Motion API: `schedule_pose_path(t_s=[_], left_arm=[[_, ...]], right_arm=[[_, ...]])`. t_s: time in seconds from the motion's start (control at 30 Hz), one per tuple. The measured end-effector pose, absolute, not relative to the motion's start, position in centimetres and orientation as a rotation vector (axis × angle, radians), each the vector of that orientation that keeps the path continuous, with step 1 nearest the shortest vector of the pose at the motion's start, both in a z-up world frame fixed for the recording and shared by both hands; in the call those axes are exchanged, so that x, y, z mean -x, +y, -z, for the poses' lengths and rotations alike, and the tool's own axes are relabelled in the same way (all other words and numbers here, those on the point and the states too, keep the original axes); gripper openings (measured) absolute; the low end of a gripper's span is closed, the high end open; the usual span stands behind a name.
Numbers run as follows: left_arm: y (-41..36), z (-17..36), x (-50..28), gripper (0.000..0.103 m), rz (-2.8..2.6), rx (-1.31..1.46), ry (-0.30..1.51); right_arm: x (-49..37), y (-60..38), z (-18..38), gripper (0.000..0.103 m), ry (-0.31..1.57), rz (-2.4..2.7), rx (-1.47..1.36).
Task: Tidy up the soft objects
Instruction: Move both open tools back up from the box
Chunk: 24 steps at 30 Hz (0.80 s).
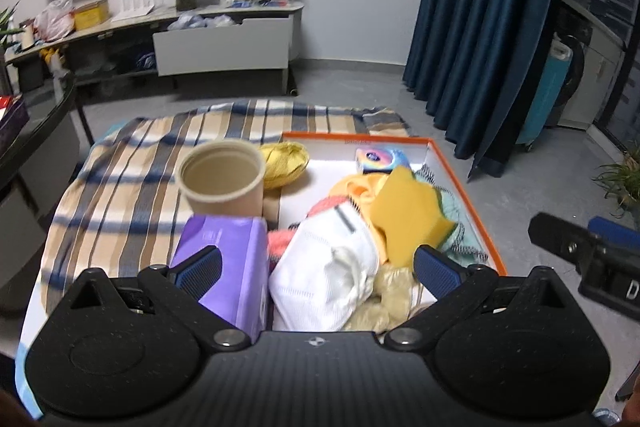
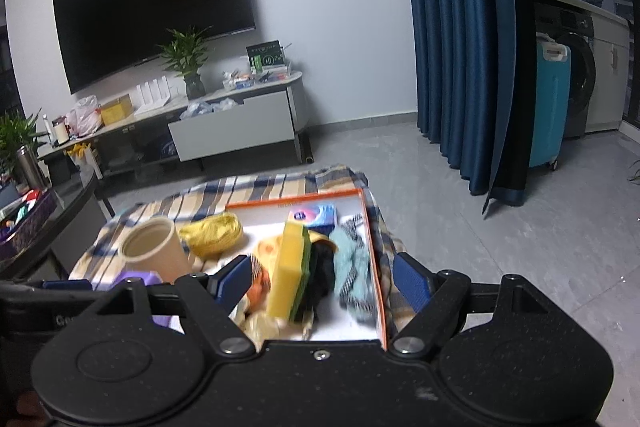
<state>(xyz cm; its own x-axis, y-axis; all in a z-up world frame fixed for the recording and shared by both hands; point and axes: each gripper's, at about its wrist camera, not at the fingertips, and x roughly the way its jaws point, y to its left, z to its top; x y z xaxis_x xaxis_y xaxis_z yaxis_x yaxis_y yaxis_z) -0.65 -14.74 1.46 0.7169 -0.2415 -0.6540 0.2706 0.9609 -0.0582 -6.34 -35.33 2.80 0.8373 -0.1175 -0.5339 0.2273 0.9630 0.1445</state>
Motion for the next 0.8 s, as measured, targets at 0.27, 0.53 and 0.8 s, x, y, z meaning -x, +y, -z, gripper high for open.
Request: schedule_pose_path(t_s=[0.27,0.53,0.8], left_arm=[[-14.7,-0.3,3.1,0.103,0.262,-0.060,0.736],[-14.7,0.2,4.1,0.103,0.254,-0.069,0.754],[-14.3,0.6,4.3,0.103,0.252,-0.053,0.764]], right_arm=[[8.3,-34.8,-1.1,0.092,0.584,0.191,-0.212],[9.0,-34.7,-0.9,0.092,0.588,0.203,-0.204],[9.4,-34.2,-1.0,0.092,0.590,0.192,-0.198]])
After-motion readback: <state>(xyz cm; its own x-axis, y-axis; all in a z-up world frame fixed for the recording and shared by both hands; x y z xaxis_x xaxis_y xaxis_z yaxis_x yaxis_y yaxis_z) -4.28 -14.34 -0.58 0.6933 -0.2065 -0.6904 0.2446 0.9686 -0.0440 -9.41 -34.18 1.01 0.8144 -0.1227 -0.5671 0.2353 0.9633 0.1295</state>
